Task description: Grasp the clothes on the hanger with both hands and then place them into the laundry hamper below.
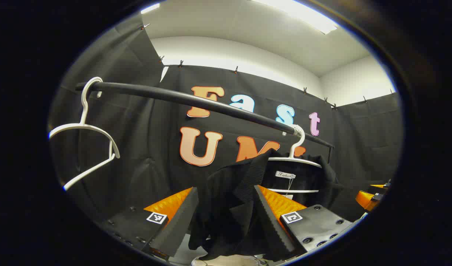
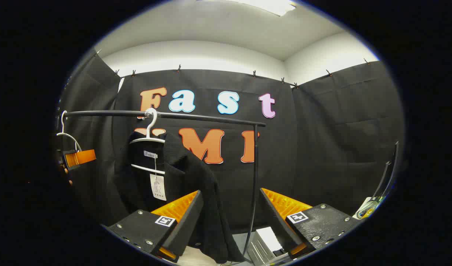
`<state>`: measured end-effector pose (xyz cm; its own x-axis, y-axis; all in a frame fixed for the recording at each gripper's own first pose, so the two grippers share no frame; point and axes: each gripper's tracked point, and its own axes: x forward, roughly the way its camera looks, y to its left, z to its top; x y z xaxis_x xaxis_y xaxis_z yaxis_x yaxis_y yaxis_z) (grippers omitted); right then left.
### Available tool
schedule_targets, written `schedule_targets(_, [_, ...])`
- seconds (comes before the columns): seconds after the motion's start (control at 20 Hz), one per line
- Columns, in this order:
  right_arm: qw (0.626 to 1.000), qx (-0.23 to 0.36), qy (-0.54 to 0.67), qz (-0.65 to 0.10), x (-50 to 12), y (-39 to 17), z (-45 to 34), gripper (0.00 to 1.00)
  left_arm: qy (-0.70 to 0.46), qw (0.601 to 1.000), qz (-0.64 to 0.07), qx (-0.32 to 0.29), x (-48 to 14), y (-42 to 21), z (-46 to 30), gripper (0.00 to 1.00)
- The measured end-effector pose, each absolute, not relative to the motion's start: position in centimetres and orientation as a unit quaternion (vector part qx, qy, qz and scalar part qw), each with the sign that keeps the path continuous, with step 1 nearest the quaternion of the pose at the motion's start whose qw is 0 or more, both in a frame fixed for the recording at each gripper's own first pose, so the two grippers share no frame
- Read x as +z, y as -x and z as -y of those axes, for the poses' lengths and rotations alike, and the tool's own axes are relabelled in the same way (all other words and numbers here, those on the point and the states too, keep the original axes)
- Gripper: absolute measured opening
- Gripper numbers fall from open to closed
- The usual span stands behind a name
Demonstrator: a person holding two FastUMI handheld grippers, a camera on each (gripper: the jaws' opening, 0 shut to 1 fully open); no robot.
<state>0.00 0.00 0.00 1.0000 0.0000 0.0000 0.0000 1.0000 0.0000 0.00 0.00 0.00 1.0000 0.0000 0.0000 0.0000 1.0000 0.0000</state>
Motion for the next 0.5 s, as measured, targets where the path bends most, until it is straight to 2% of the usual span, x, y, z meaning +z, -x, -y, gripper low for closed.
schedule_targets(0.4, [1.0, 0.005, -0.011, -0.009, -0.69, -0.54, -1.25, 1.0, -0.016, 1.0, -0.005, -0.01, -0.1, 0.35, -0.23, 0.96])
schedule_targets(0.45, [1.0, 0.009, -0.014, -0.01, -0.67, -0.46, -1.36, 0.94, -0.02, 1.0, -0.006, -0.009, -0.17, 0.43, -0.12, 0.96])
schedule_targets(0.5, [1.0, 0.013, -0.015, -0.012, -0.65, -0.42, -1.37, 0.94, -0.021, 1.0, -0.004, -0.007, -0.03, 0.39, -0.02, 0.96])
